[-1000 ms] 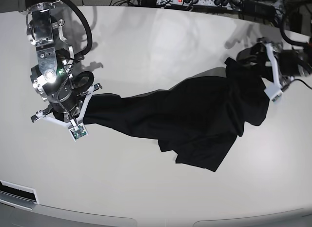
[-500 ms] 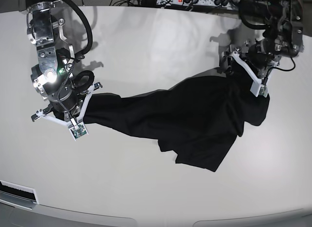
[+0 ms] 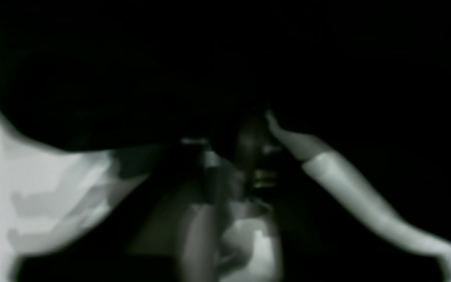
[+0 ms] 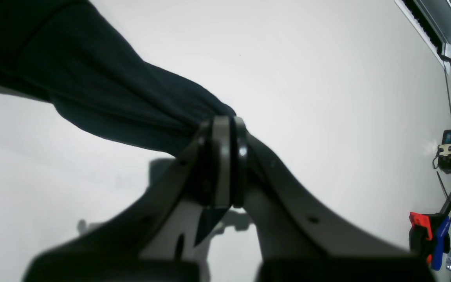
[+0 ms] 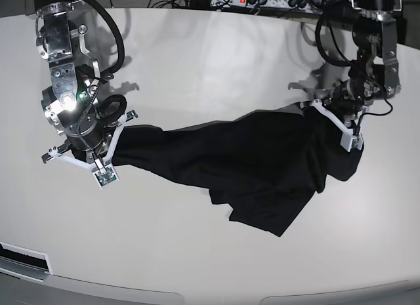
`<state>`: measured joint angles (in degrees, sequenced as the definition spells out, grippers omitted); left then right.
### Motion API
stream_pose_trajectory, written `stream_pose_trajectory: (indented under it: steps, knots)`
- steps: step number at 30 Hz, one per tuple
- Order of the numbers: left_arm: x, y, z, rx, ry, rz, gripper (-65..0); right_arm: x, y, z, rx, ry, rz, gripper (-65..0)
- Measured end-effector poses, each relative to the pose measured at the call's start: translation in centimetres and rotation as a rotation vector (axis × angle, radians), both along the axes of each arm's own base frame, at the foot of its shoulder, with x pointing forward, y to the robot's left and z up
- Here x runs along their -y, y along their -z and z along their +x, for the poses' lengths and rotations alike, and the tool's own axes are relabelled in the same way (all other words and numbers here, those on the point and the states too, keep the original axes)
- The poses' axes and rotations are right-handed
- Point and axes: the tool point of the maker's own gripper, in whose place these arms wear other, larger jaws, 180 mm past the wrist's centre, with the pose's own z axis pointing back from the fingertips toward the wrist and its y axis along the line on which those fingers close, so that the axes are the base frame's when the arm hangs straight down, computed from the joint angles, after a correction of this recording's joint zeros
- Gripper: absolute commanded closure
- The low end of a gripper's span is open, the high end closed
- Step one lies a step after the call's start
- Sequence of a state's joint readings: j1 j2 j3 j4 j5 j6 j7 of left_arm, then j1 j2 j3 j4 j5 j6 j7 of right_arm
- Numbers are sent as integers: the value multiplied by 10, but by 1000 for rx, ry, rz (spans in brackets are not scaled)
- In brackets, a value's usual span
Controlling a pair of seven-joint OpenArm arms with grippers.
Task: Layout the t-shirt on the table in an organized manner, then fold the t-shirt properly
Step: 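Pull the t-shirt taut between both grippers, left gripper moving away, then stretch the t-shirt wide and lay it flat on the table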
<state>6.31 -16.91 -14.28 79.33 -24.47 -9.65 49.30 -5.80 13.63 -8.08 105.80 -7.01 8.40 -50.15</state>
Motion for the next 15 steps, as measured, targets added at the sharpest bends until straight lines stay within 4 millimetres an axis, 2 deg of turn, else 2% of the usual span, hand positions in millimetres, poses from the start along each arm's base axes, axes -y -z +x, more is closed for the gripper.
stream_pose_trajectory:
  steps: [4,7,9,12,15]
  knots:
    - [-24,-15,-2,-72,79,87,0,-3,0,0,-6,-40,-9,0]
    - [-55,-47,1,-65,174,227,0,0,0,0,-7,-43,-20,0]
    - [-67,-83,15,11,288,322,0,4,-2,2,0,-37,-28,0]
    - [-69,-158,52,235,391,451,0,12,-10,9,28,5,-32,0]
    - [-73,-216,68,379,456,572,0,25,-19,16,54,42,-70,0]
